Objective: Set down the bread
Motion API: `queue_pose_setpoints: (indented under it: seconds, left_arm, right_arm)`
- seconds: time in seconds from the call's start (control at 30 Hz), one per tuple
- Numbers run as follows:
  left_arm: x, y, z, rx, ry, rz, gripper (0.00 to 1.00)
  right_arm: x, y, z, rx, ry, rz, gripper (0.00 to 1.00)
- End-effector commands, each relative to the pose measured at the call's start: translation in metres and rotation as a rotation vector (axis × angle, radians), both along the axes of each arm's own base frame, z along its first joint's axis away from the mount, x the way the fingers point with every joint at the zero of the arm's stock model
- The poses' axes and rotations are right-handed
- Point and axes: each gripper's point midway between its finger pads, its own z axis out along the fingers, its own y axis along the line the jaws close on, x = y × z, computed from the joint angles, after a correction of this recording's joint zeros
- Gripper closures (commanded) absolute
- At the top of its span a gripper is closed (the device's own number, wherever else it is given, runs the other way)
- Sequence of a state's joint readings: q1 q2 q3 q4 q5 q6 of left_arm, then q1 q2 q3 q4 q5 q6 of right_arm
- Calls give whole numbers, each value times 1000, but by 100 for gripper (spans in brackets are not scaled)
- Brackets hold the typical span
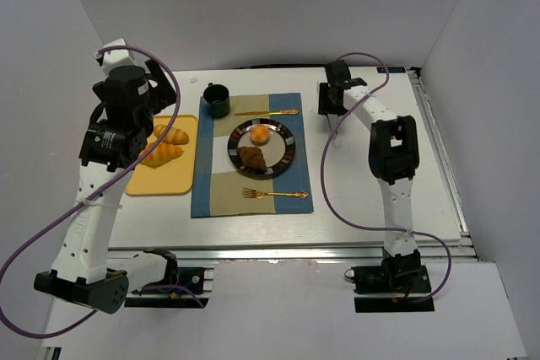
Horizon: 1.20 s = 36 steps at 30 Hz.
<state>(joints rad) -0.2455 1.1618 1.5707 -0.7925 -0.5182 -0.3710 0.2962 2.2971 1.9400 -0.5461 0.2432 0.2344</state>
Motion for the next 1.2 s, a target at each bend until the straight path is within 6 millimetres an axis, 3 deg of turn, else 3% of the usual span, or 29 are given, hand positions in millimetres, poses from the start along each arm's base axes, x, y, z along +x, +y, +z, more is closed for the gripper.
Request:
queue_pose_setpoints:
  seconds: [0.0,0.07,0.23,0.33,0.43,0.47,0.53,0.57,0.63,0.67,0.7,0.73,0.77,0.8,0.83,0.87,0.9,0.93,0.97,1.0,1.17]
  left_arm:
    - [-9,7,12,-14,-26,38,2]
    - [-11,9,12,-11,-24,47,2]
    - [-17,13,10,13,5,53,2]
    - [-19,14,13,24,5,49,2]
    - [-21,13,12,23,0,38,2]
    - [-25,13,14,17,-12,33,2]
    - [-25,10,10,6,-17,20,2]
    - [-28,10,12,0,-30,17,2]
    - [-29,10,7,-5,-27,14,2]
    - [-31,10,8,-11,-38,14,2]
    - [-33,10,7,-18,-43,15,2]
    - [-33,10,-1,-18,-31,15,2]
    - [-32,9,-2,-26,-42,12,2]
    - [-35,9,-2,-39,-55,13,2]
    - [-33,8,-13,-39,-37,12,2]
    - [-32,6,-15,-48,-41,5,2]
    - [-31,4,-16,-62,-48,4,2]
    - [-28,2,-20,-67,-36,-2,2]
    - [-26,-3,-20,-79,-30,-24,2]
    - [-24,-6,-20,-86,-27,-38,2]
    - [-19,-12,-28,-97,-13,-62,2]
  right_arm:
    - [38,-7,23,14,-77,-7,38]
    - [46,-8,8,5,-66,2,33]
    - [57,-8,8,47,-93,16,17]
    - [53,-5,22,62,-101,24,11]
    - [43,-4,70,97,-175,29,11]
    - [36,-5,103,111,-231,33,11]
    - [24,-9,139,117,-279,32,11]
    - [6,-16,169,117,-306,23,11]
    - [-20,-26,185,117,-308,-7,11]
    - [-50,-31,189,126,-288,-8,11]
    - [-67,-31,186,142,-267,-2,11]
    - [-93,-33,208,182,-307,3,11]
    - [-120,-30,174,204,-218,23,11]
    - [-137,-30,169,240,-196,5,11]
    - [-160,-31,183,274,-229,13,11]
    - [-174,-30,180,299,-226,13,11]
    - [-195,-32,150,308,-158,-4,11]
    - [-209,-34,161,341,-206,-12,11]
    - [-218,-35,155,351,-207,-12,11]
    - [-231,-38,133,348,-170,-23,11]
    - [-240,-45,136,332,-218,-23,10]
